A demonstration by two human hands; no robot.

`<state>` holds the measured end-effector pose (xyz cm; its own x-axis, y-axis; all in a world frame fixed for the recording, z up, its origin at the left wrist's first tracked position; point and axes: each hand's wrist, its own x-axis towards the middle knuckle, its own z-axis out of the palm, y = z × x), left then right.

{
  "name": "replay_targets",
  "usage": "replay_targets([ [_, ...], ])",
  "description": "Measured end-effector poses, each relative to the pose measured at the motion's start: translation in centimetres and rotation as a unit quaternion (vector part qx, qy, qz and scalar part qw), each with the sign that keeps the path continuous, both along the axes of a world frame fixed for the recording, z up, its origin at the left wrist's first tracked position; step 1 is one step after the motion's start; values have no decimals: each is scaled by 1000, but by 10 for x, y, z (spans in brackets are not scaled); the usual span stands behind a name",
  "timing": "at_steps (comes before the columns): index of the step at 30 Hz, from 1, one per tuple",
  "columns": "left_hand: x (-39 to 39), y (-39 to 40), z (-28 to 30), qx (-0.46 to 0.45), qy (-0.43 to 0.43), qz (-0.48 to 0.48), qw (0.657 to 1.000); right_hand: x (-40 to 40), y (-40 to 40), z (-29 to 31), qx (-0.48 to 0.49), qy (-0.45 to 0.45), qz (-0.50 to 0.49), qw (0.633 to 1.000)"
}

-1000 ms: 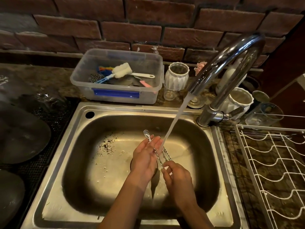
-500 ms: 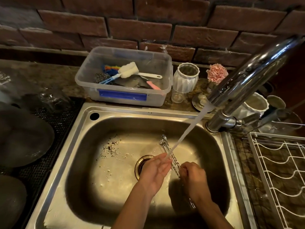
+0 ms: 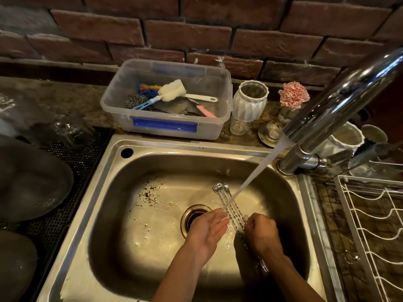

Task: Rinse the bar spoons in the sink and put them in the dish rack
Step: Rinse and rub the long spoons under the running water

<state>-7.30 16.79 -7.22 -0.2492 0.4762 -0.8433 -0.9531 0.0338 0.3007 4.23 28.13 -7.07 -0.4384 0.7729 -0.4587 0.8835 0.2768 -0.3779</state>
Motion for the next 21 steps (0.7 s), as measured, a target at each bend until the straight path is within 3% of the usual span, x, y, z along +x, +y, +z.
replay_targets([
  [3,1,-2,3,-13,35,-33,999,3,0,2,-9,-12,-15,1000],
  [6,3,-8,8,-39,123,-100,987,4,1,5,-9,-13,-15,1000],
  [9,3,-14,13,-96,269,-200,937,6,3,9,-10,8,-20,1000],
  [13,1,-32,19,-141,482,-280,818,11,5,16,-5,57,-21,998],
  [15,0,-47,29,-166,564,-343,733,13,4,24,-5,73,-15,997],
  [18,3,-68,50,-210,651,-412,602,19,1,42,8,102,-7,995],
  [21,15,-94,72,-241,702,-434,511,25,-1,65,6,138,-12,990],
])
